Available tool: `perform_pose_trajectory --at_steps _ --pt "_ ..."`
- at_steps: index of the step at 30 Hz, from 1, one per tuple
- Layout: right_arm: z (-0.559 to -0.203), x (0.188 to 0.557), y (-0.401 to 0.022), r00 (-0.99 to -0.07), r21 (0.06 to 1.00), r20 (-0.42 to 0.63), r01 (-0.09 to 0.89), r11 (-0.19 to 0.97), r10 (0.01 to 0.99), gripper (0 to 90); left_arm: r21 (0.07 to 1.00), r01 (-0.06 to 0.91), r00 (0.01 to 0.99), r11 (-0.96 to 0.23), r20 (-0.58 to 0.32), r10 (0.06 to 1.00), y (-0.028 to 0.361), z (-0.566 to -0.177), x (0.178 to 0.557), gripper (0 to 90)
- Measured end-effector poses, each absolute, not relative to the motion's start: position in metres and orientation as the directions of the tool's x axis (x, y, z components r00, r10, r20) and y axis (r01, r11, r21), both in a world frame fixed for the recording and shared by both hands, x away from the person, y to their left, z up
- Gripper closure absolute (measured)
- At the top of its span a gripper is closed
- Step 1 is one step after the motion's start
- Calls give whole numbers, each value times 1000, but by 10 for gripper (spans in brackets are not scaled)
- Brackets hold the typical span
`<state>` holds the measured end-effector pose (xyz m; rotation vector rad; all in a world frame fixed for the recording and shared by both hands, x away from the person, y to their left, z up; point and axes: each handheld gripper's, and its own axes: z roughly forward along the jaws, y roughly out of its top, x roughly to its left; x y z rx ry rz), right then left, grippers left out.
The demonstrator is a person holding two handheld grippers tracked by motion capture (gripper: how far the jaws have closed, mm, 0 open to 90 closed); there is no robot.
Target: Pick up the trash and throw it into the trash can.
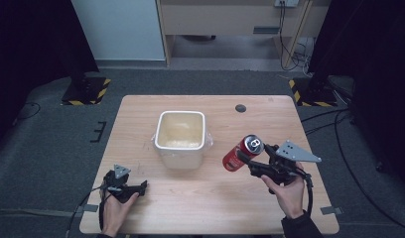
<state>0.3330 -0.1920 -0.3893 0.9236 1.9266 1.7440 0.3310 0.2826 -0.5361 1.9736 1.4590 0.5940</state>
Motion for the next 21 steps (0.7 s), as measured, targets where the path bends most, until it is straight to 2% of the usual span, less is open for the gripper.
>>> perform_pose_trajectory --at_steps 21 --pt "-370 358 -155 -741 985 156 167 -45 653 336 698 684 294 -210 0 956 282 -536 331 0"
